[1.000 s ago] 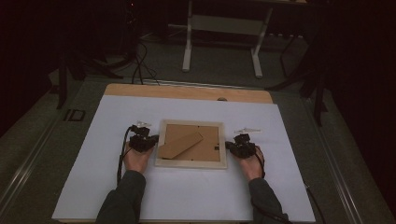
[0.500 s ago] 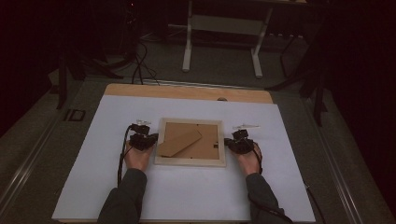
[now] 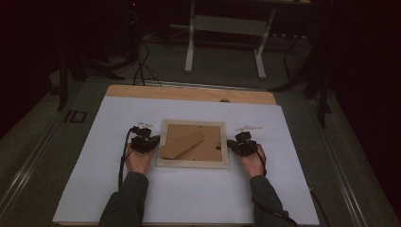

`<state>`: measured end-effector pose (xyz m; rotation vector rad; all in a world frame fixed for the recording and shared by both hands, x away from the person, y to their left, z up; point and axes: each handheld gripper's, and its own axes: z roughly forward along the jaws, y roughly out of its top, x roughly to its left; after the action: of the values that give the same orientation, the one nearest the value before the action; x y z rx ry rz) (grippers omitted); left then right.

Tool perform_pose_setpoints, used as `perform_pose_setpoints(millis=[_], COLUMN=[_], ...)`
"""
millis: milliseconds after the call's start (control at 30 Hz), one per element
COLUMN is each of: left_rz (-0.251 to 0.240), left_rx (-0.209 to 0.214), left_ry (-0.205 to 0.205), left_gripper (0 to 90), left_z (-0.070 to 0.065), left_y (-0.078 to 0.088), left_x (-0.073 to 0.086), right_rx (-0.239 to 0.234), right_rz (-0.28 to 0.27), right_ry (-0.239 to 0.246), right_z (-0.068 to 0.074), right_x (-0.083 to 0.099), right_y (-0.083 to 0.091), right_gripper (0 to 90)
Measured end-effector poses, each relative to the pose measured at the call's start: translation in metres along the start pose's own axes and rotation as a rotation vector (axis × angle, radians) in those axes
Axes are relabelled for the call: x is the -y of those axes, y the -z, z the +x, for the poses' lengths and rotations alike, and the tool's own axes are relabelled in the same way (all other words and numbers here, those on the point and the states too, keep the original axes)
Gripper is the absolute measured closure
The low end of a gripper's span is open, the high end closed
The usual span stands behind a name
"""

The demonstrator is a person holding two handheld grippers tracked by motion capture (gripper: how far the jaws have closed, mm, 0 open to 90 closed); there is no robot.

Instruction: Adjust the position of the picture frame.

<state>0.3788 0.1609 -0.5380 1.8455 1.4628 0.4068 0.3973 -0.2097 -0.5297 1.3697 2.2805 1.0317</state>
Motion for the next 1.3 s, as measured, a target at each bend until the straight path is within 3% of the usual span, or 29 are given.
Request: perform_pose_setpoints(millis=[233,500,800,1000,1300], left_rz=[0.002,0.006,-0.011,-0.029,-0.048], left_rx=[0.018,0.013,0.020,0.050,0.093], left_ry=[-0.008,-0.008,0.008,0.019,0.004], left_gripper=[79.3,75.6,72.2,67.6,61.6], left_z=[0.004,0.003,0.003,0.004,0.001], left_y=[0.005,0.007,0.014,0.022,0.032], left_x=[0.002,0.002,0.004,0.003,0.001], right_rx=[0.020,-0.005,-0.006,-0.013,-0.012], right_rz=[-0.042,-0.046,-0.046,-0.063,-0.061], right_ry=[0.021,0.054,0.030,0.012,0.008], right_z=[-0.001,0.001,-0.003,-0.008,-0.013], right_x=[0.004,0.009,0.015,0.015,0.016], right_y=[0.011,0.022,0.024,0.032,0.033], right_gripper=[89.5,83.5,76.5,74.1,71.6])
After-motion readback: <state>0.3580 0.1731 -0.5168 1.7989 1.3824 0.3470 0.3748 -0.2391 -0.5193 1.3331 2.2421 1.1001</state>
